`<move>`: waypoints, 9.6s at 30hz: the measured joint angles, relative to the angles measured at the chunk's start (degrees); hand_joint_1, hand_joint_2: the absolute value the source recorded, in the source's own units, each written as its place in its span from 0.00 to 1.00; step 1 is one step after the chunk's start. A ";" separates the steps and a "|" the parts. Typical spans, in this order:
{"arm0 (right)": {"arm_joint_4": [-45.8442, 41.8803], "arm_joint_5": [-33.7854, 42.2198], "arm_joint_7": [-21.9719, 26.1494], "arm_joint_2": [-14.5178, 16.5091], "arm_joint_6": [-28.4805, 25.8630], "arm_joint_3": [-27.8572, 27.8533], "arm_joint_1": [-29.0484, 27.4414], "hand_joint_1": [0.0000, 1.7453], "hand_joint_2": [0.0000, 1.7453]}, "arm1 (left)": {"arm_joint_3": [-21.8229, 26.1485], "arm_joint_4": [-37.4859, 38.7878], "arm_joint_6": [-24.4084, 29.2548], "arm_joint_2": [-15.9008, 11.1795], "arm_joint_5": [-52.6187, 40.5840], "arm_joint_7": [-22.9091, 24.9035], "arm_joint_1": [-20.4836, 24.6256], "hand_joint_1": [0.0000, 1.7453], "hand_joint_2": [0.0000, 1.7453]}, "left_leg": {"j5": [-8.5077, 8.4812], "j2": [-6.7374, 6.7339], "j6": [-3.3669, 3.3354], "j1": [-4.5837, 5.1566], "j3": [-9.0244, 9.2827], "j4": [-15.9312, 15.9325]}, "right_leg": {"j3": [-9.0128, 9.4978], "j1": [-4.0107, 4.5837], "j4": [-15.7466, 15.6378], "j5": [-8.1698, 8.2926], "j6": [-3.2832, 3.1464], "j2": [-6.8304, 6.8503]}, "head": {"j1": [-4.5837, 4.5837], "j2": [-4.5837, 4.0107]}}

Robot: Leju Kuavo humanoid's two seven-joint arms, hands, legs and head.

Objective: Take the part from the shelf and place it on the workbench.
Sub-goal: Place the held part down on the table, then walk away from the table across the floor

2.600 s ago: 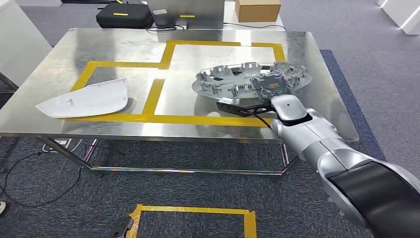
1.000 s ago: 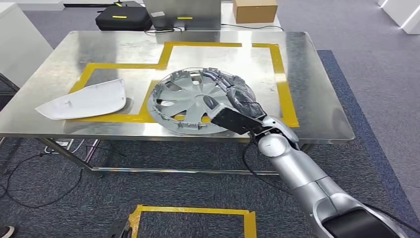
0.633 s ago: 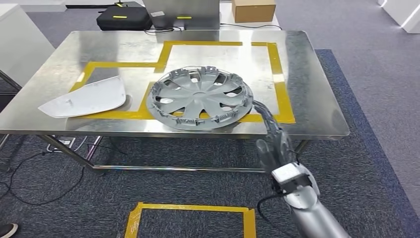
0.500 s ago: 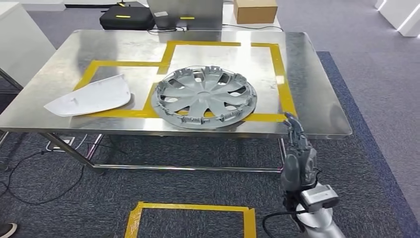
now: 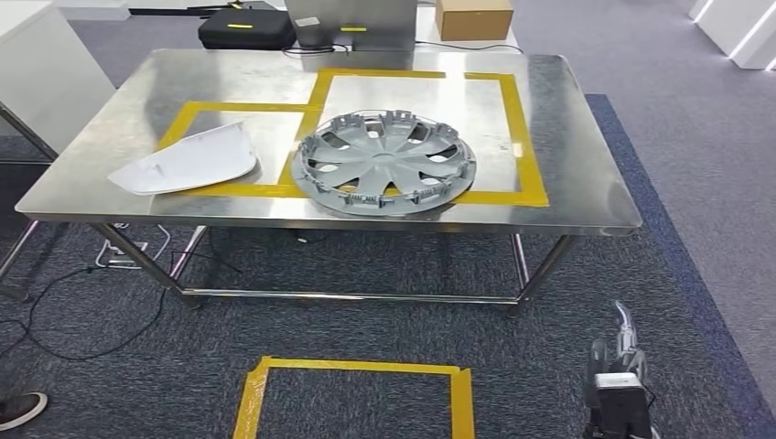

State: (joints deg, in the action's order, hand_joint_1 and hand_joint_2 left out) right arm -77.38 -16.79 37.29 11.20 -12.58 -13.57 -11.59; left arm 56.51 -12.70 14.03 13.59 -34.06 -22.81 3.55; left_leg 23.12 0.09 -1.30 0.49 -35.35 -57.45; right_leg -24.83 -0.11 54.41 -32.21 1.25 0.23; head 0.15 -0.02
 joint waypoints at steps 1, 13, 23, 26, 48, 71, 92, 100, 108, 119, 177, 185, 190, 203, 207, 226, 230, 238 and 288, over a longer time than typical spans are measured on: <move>4.93 -0.93 0.22 0.14 0.31 -2.64 0.74 0.00 0.00 | 0.39 0.00 0.01 0.05 0.03 -0.04 -0.04 0.00 0.00 | 0.03 0.07 0.35 -0.11 -0.13 -0.08 | -0.43 -0.02 -0.10 0.48 -0.36 0.22 | -0.11 0.00; 32.54 -4.20 0.46 0.61 0.40 -15.52 6.03 0.00 0.00 | 1.84 0.00 -0.16 -0.01 -0.25 -0.07 -0.21 0.00 0.00 | 8.20 0.21 1.31 -0.69 9.47 0.12 | -9.00 -0.20 2.54 6.55 -0.44 0.60 | -0.03 0.00; 56.89 -15.97 -15.89 -0.55 -3.14 -20.94 10.22 0.00 0.00 | 2.79 0.00 -1.33 -1.01 -2.02 1.77 -0.26 0.00 0.00 | 2.82 -0.45 -1.29 -0.41 3.14 1.65 | -13.08 -0.54 18.78 -4.01 1.76 -0.04 | -0.38 0.00; 60.02 -19.12 -21.67 -0.51 -2.83 -20.35 10.71 0.00 0.00 | 2.81 0.00 -1.52 -1.25 -2.89 1.84 -0.28 0.00 0.00 | 1.04 -0.49 -0.87 -0.33 0.46 0.94 | -6.12 -0.56 12.71 0.58 1.55 -0.05 | -0.39 0.00; 65.18 -31.21 -30.24 0.41 -2.53 -11.38 12.83 0.00 0.00 | 2.70 0.00 -1.46 -2.92 -8.29 4.80 -1.09 0.00 0.00 | 4.64 -2.72 -0.61 -0.02 6.26 1.76 | -2.88 0.32 2.14 0.71 -0.18 4.87 | -0.22 0.00; 65.53 -27.75 -31.54 0.41 -3.38 -12.67 13.26 0.00 0.00 | 1.28 0.00 -3.20 -3.56 -12.09 5.80 -0.59 0.00 0.00 | 10.45 0.87 2.33 -0.45 -3.17 -13.28 | -3.77 -0.79 1.73 2.49 -1.48 0.54 | 0.29 0.00; 65.56 -23.52 -27.04 0.61 -7.35 -20.12 12.32 0.00 0.00 | 1.34 0.00 -1.36 -2.77 -13.09 2.82 -1.12 0.00 0.00 | 3.21 5.56 -0.42 -0.04 2.70 -0.22 | -4.43 -0.93 2.82 1.68 0.28 -4.67 | -0.19 0.00; 65.58 -21.72 -25.51 1.96 -7.57 -22.54 12.07 0.00 0.00 | 1.34 0.00 0.83 -2.39 -14.63 3.11 -1.37 0.00 0.00 | 10.35 0.86 2.19 -0.54 -4.15 -14.69 | -3.87 -0.89 2.28 1.92 -1.48 1.01 | 0.58 0.00; 65.58 -23.06 -25.37 2.48 -7.45 -23.40 12.47 0.00 0.00 | 1.31 0.00 0.76 -2.15 -14.74 0.21 -1.18 0.00 0.00 | 4.30 -4.21 0.84 0.27 3.07 -0.87 | -3.23 -0.27 2.46 0.88 -0.14 6.50 | 0.58 0.00; 65.58 -25.03 -25.55 2.55 -6.62 -23.33 12.32 0.00 0.00 | 1.37 0.00 1.19 -1.68 -14.46 1.22 -1.33 0.00 0.00 | 3.77 3.46 -1.01 -0.08 3.05 -0.29 | -9.61 -0.82 13.12 -1.42 0.92 -1.08 | 0.10 0.00; 65.64 -25.86 -24.82 2.49 -5.41 -23.40 12.53 0.00 0.00 | 2.77 0.00 1.80 -1.81 -16.27 2.80 -1.53 0.00 0.00 | 4.30 1.15 -1.09 -0.25 3.38 -0.22 | -12.10 -0.83 19.60 -6.81 1.17 0.02 | -0.33 0.00; 65.73 -25.79 -24.44 2.46 -5.20 -23.50 12.32 0.00 0.00 | 2.77 0.00 1.70 -1.95 -16.76 3.22 -1.44 0.00 0.00 | 4.96 7.03 0.66 -0.56 2.99 -1.23 | -7.22 -1.30 4.44 2.65 0.39 -4.63 | -0.32 0.00; 65.73 -25.93 -24.14 2.50 -5.08 -23.60 12.12 0.00 0.00 | 2.77 0.00 1.79 -2.26 -17.11 3.40 -1.49 0.00 0.00 | 9.19 2.17 1.99 -0.59 -0.38 -8.37 | -6.65 -1.17 3.98 2.80 -1.30 -0.80 | 0.14 0.00; 65.80 -31.81 -25.80 2.49 -3.03 -22.07 12.90 0.00 0.00 | 6.26 0.00 4.46 -3.52 -12.94 7.28 0.53 0.00 0.00 | 4.86 -2.82 -0.24 0.32 3.46 -0.51 | -5.29 -0.53 4.76 0.40 0.33 5.96 | 0.09 0.00; 65.84 -32.15 -25.92 2.46 -2.75 -21.66 12.87 0.00 0.00 | 7.11 0.00 4.86 -3.74 -12.51 7.16 0.89 0.00 0.00 | 4.57 0.21 -1.01 -0.16 3.63 -0.11 | -11.45 -0.74 17.31 -5.53 0.75 0.28 | -0.40 0.00; 65.97 -33.30 -27.25 1.90 -1.87 -21.37 12.53 0.00 0.00 | 8.34 0.00 4.87 -2.77 -12.52 6.49 0.94 0.00 0.00 | 7.89 -0.08 1.88 -0.70 -3.03 -13.00 | -5.02 -0.69 4.01 1.18 -1.89 3.39 | 0.43 0.00; 65.99 -33.46 -27.49 1.88 -1.79 -21.30 12.63 0.00 0.00 | 8.44 0.00 4.91 -2.76 -12.50 6.84 1.29 0.00 0.00 | 4.54 -4.43 0.47 0.51 2.15 -2.11 | -4.33 -0.20 3.98 0.24 -1.02 5.92 | 0.43 0.00; 65.97 -33.45 -27.74 1.70 -1.50 -20.88 13.06 0.00 0.00 | 8.50 0.00 4.83 -2.48 -12.50 6.64 1.25 0.00 0.00 | 4.04 0.85 -0.80 -0.34 3.10 -0.09 | -11.19 -0.53 17.85 -6.24 0.76 0.25 | -0.48 0.00; 66.10 -30.81 -27.16 0.67 0.80 -22.04 13.34 0.00 0.00 | 8.50 0.02 5.21 -0.62 -13.35 4.87 1.45 0.00 0.00 | 0.97 2.10 -1.94 -1.71 9.46 9.30 | -11.41 -1.77 11.97 -1.22 2.20 -0.78 | -0.02 0.00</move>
State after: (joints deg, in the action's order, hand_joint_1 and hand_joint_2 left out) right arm -11.28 -47.59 10.13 11.86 -11.78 -35.60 1.75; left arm 65.00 -12.68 19.24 12.97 -47.41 -17.93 5.01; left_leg 24.09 2.20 -3.24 -1.22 -25.89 -48.15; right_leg -36.23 -1.89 66.38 -33.43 3.45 -0.55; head 0.13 -0.02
